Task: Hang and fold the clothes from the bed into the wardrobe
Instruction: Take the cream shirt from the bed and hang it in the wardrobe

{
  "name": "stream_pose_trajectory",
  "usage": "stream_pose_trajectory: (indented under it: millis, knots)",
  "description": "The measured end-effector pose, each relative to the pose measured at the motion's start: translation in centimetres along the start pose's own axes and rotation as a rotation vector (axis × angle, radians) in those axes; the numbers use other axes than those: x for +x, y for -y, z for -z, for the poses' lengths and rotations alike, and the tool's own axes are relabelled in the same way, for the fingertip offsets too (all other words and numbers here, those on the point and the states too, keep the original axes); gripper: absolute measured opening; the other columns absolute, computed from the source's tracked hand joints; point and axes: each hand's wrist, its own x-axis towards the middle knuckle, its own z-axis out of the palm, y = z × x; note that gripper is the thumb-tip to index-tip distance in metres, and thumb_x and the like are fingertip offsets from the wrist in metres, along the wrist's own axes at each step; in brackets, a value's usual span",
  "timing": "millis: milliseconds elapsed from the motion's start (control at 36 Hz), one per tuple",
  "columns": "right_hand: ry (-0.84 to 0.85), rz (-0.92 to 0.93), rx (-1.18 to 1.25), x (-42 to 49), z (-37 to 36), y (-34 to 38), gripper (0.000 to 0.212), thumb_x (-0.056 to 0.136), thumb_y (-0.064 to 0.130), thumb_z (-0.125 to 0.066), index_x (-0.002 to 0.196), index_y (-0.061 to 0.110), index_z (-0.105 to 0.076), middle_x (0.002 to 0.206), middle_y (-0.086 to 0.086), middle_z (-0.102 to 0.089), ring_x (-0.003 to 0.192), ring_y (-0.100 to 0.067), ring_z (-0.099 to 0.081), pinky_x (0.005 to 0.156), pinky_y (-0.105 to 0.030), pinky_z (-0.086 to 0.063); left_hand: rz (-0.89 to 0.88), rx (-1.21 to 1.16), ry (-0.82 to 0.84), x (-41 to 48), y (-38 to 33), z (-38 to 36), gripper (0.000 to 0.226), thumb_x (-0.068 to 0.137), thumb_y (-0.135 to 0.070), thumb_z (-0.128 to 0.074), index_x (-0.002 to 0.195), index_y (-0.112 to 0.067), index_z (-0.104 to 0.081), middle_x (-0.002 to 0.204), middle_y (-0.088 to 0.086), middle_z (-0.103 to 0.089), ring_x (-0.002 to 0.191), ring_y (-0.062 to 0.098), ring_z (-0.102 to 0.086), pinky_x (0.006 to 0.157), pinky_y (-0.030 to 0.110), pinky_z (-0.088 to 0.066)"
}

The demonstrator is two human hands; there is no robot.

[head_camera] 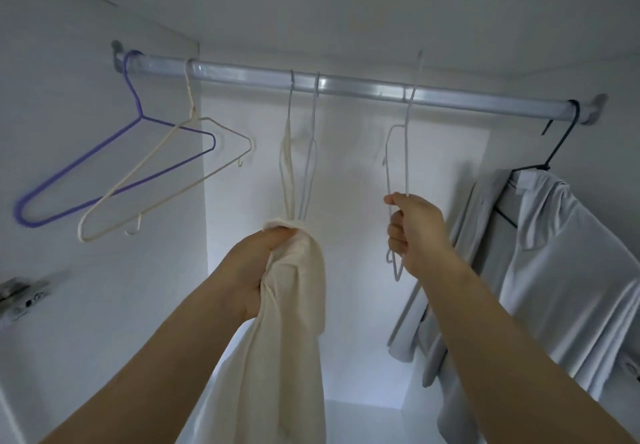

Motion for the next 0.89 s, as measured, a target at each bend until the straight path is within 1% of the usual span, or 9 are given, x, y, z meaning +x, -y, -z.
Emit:
stream_pose_trajectory:
  millis: [83,250,417,500,556,611,667,750,889]
  knots:
    - [-0.038,-0.008,-0.008,-0.5,1.5,-1.8,0.014,0.093,0.012,-0.049,0.080,0.012,-0.053,0.038,0.008,-0.026,0.032,-0.007,-0.020,0.035,-0.016,-0.016,0.007,0.020,0.033,0.4,0.7,0.1,0.020,0.091,-0.025,-0.055,0.077,-0.011,-0.062,0.057,0.004,-0.062,0.049,0.016,-0.060,0.049,0.023,-0.052]
    - [-0.153,0.099,-0.024,-1.6,4.2,-2.9,0.027,0.096,0.016,-0.049,0.069,0.013,-0.053,0.036,0.006,-0.027,0.031,-0.008,-0.021,0.036,-0.015,-0.018,0.045,0.093,0.076,1.3,2.9,-0.2,0.024,0.093,-0.019,-0.050,0.072,-0.010,-0.059,0.052,0.002,-0.060,0.044,0.013,-0.059,0.044,0.020,-0.049]
    - [-0.157,0.201,-0.011,-1.4,4.8,-0.5,0.031,0.098,0.019,-0.046,0.067,0.015,-0.051,0.035,0.007,-0.026,0.030,-0.009,-0.018,0.040,-0.018,-0.013,0.032,0.090,0.037,1.9,4.6,-1.7,0.019,0.091,-0.019,-0.053,0.077,-0.010,-0.063,0.069,0.008,-0.062,0.064,0.021,-0.059,0.062,0.030,-0.048]
    - [-0.135,0.225,0.009,-1.6,5.1,0.0,0.032,0.097,0.019,-0.047,0.066,0.015,-0.052,0.035,0.007,-0.026,0.029,-0.008,-0.018,0.040,-0.019,-0.012,0.056,0.034,0.014,1.6,5.3,-2.4,0.021,0.092,-0.024,-0.054,0.078,-0.011,-0.063,0.060,0.004,-0.065,0.065,0.021,-0.059,0.058,0.031,-0.046]
    - [-0.139,0.227,0.005,-2.0,5.6,-0.7,0.032,0.097,0.018,-0.049,0.065,0.015,-0.054,0.034,0.007,-0.026,0.028,-0.007,-0.019,0.039,-0.016,-0.012,0.084,0.023,0.008,1.4,5.9,-2.8,0.022,0.092,-0.025,-0.054,0.077,-0.011,-0.063,0.057,0.003,-0.065,0.064,0.020,-0.060,0.054,0.029,-0.047]
    - [-0.141,0.219,-0.006,-2.5,6.3,-1.8,0.032,0.096,0.018,-0.049,0.065,0.014,-0.055,0.034,0.007,-0.026,0.027,-0.008,-0.019,0.037,-0.014,-0.014,0.116,0.025,0.032,1.2,6.6,-3.1,0.022,0.093,-0.025,-0.054,0.079,-0.011,-0.063,0.064,0.006,-0.065,0.065,0.021,-0.060,0.052,0.028,-0.049]
    - [-0.150,0.196,-0.008,-3.2,7.2,-2.8,0.031,0.096,0.017,-0.050,0.066,0.013,-0.056,0.034,0.007,-0.027,0.027,-0.007,-0.021,0.036,-0.013,-0.016,0.162,0.020,0.048,0.9,7.4,-3.5,0.022,0.093,-0.025,-0.053,0.082,-0.008,-0.063,0.072,0.009,-0.064,0.068,0.023,-0.060,0.057,0.031,-0.049]
    - [-0.172,0.156,0.006,-4.4,9.0,-4.3,0.029,0.095,0.016,-0.050,0.067,0.010,-0.056,0.033,0.007,-0.027,0.027,-0.007,-0.020,0.035,-0.014,-0.017,0.209,0.006,0.060,0.7,8.1,-4.4,0.023,0.094,-0.021,-0.053,0.080,-0.006,-0.062,0.070,0.011,-0.063,0.068,0.024,-0.057,0.061,0.034,-0.047]
    - [-0.128,0.114,0.035,-6.9,12.9,-6.4,0.033,0.097,0.015,-0.045,0.067,0.006,-0.054,0.035,0.006,-0.027,0.029,-0.008,-0.018,0.035,-0.015,-0.015,0.083,0.080,0.062,1.4,9.1,-6.2,0.019,0.097,-0.014,-0.046,0.080,-0.011,-0.054,0.076,0.005,-0.055,0.066,0.017,-0.053,0.061,0.028,-0.044]
